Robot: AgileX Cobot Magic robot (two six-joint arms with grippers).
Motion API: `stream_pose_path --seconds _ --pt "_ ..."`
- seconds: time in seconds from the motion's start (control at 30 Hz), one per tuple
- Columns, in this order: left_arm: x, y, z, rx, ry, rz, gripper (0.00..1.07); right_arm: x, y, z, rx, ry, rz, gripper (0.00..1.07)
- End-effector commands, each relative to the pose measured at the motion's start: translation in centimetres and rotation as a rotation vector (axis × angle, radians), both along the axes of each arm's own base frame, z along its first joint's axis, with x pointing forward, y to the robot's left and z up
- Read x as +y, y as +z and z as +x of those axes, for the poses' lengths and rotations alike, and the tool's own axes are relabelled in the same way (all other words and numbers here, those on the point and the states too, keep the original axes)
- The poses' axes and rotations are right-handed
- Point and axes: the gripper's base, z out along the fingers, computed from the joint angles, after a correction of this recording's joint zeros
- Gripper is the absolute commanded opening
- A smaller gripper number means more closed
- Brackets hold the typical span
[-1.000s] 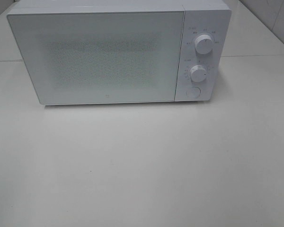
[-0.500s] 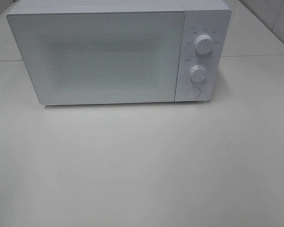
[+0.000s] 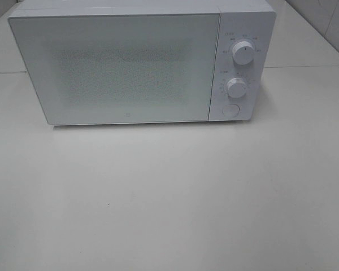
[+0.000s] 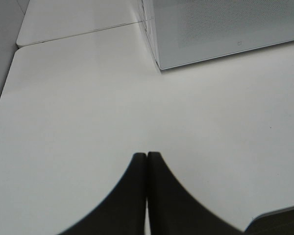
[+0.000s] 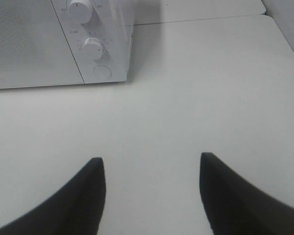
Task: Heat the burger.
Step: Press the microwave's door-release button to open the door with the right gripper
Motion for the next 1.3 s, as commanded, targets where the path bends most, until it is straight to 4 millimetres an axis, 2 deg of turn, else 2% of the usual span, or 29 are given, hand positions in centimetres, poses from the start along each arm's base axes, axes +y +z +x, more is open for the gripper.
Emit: stream_pose_path --seconds 0.03,0.1,0.13,0.23,0.27,0.3,0.33,0.37,0.4,0.43,0.47,0.5,0.6,0.63,0.7,0.73,0.83,0.9,0.93,1.03,1.07,1.1,1.2,1.27,1.3 --pt "0.0 0.1 -0.2 -0.033 0.006 -0.013 0.00 0.1 0.6 1.2 -0.024 0.000 0.003 0.54" --pt "0.0 0.1 -0.2 -0.033 0.006 -0.013 0.00 0.2 0.8 3.0 -0.020 -0.002 0.003 0.54" --pt "0.0 0.1 -0.2 -0.033 0.006 -0.013 0.00 0.2 0.8 3.0 -0.020 -0.002 0.003 0.54" --pt "0.0 0.1 -0.2 -0.033 0.006 -0.013 0.00 0.3 1.1 5.3 -0.054 -0.006 0.006 0.54" --pt "0.0 0.1 -0.2 -0.033 0.006 -0.013 0.00 0.3 1.1 5.3 -0.054 -0.006 0.006 0.54" --pt "0.0 0.1 -0.2 -0.033 0.006 -0.013 0.00 0.4 1.2 6.6 -0.065 -0.007 0.007 0.54" --pt "0.0 0.1 -0.2 -0.033 0.006 -0.013 0.00 0.4 1.2 6.6 -0.065 -0.007 0.007 0.54" --pt "0.0 0.1 -0.2 -0.033 0.006 -0.013 0.00 0.4 1.2 7.8 -0.077 -0.009 0.008 0.54" --pt "0.0 0.1 -0.2 -0.033 0.006 -0.013 0.00 0.4 1.2 7.8 -0.077 -0.009 0.008 0.54" --pt "0.0 0.1 -0.2 -0.033 0.006 -0.013 0.00 0.5 1.1 8.9 -0.088 -0.011 0.009 0.54" --pt "0.0 0.1 -0.2 -0.033 0.006 -0.013 0.00 0.5 1.1 8.9 -0.088 -0.011 0.009 0.54" --pt "0.0 0.1 -0.2 -0.033 0.006 -0.013 0.00 0.5 0.9 10.2 -0.086 -0.013 0.008 0.54" --pt "0.0 0.1 -0.2 -0.033 0.006 -0.013 0.00 0.6 0.6 11.3 -0.087 -0.014 0.008 0.54" --pt "0.0 0.1 -0.2 -0.033 0.006 -0.013 0.00 0.6 0.3 12.4 -0.090 -0.014 0.005 0.53" --pt "0.0 0.1 -0.2 -0.033 0.006 -0.013 0.00 0.7 0.1 12.9 -0.092 -0.012 0.000 0.52" --pt "0.0 0.1 -0.2 -0.033 0.006 -0.013 0.00 0.7 -0.2 14.0 -0.103 -0.012 -0.003 0.50" --pt "0.0 0.1 -0.2 -0.033 0.006 -0.013 0.00 0.8 -0.6 15.0 -0.111 -0.010 -0.009 0.46" --pt "0.0 0.1 -0.2 -0.033 0.006 -0.013 0.00 0.8 -1.3 16.6 -0.124 -0.012 -0.012 0.40" --pt "0.0 0.1 -0.2 -0.033 0.006 -0.013 0.00 0.8 -1.3 16.6 -0.124 -0.012 -0.012 0.40" --pt "0.0 0.1 -0.2 -0.033 0.006 -0.013 0.00 0.9 -2.0 18.3 -0.156 -0.015 -0.011 0.29" --pt "0.0 0.1 -0.2 -0.033 0.006 -0.013 0.00 0.9 -2.0 18.3 -0.156 -0.015 -0.011 0.29" --pt "0.0 0.1 -0.2 -0.033 0.006 -0.013 0.00 0.9 -2.4 19.1 -0.177 -0.016 -0.009 0.24" --pt "0.0 0.1 -0.2 -0.033 0.006 -0.013 0.00 1.0 -2.8 19.8 -0.195 -0.017 -0.005 0.20" --pt "0.0 0.1 -0.2 -0.033 0.006 -0.013 0.00 1.1 -3.5 21.1 -0.231 -0.020 -0.005 0.11" --pt "0.0 0.1 -0.2 -0.033 0.006 -0.013 0.00 1.1 -3.5 21.1 -0.231 -0.020 -0.005 0.11"
